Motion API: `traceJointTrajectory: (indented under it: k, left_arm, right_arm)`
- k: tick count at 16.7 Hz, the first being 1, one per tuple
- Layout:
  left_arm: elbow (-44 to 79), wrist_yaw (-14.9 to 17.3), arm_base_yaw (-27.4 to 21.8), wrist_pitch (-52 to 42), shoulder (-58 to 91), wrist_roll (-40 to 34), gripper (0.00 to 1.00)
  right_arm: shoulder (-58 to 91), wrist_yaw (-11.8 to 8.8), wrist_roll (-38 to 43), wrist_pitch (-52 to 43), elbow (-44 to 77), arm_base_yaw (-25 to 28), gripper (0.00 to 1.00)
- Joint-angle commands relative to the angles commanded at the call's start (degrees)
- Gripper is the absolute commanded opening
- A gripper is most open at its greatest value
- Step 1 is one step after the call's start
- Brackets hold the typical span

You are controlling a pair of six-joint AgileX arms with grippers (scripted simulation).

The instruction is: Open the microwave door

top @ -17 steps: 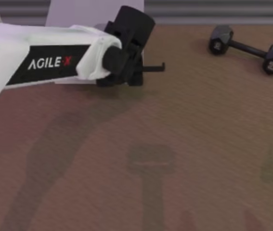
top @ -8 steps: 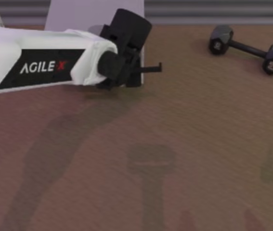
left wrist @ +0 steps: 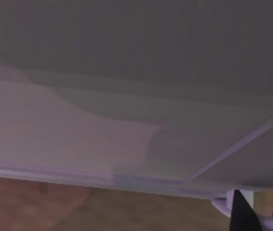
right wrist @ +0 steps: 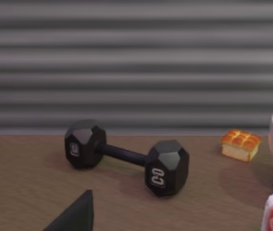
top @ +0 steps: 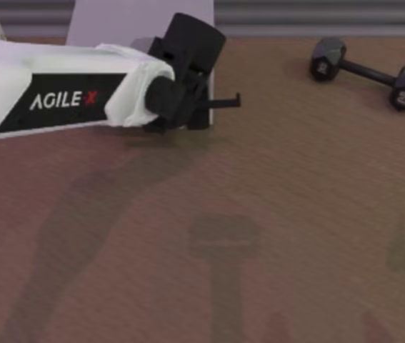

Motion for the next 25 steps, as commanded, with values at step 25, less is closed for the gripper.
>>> traceJointTrajectory:
  k: [25]
  left_arm:
    - [-4.08, 2.33, 0.43, 2.63, -2.56, 3.37, 0.00]
  right_arm:
    - [0.00, 0.00, 0.00, 0.00, 0.00, 0.00, 1.00]
